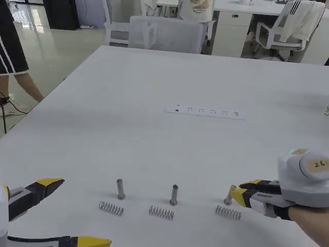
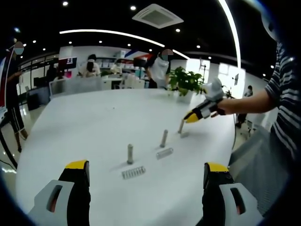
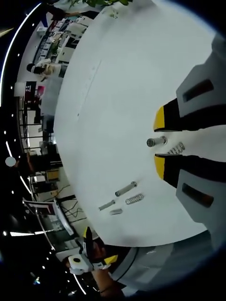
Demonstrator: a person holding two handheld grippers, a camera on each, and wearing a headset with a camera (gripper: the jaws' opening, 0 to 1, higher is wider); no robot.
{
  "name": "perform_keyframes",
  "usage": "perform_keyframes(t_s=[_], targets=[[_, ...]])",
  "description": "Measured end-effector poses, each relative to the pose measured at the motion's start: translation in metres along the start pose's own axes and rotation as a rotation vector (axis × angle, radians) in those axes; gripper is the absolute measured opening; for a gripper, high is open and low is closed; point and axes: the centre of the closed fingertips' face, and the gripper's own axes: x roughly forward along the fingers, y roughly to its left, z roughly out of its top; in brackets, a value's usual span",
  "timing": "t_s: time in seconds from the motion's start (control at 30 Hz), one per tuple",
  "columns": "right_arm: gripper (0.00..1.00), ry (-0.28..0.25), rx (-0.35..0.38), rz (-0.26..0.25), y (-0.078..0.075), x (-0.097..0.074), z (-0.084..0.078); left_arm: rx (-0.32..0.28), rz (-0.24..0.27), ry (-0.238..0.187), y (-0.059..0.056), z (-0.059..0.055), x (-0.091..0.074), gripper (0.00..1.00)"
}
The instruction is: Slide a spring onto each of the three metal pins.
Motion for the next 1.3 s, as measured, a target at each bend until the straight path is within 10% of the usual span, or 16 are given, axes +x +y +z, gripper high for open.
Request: perform_keyframes(t_s=[1.3], targets=[[0.15,0.263,-0.435,0.166,0.025,0.015,-0.039,0.005,-0.012,0.022,-0.004,-0.003,-0.002,0.98]])
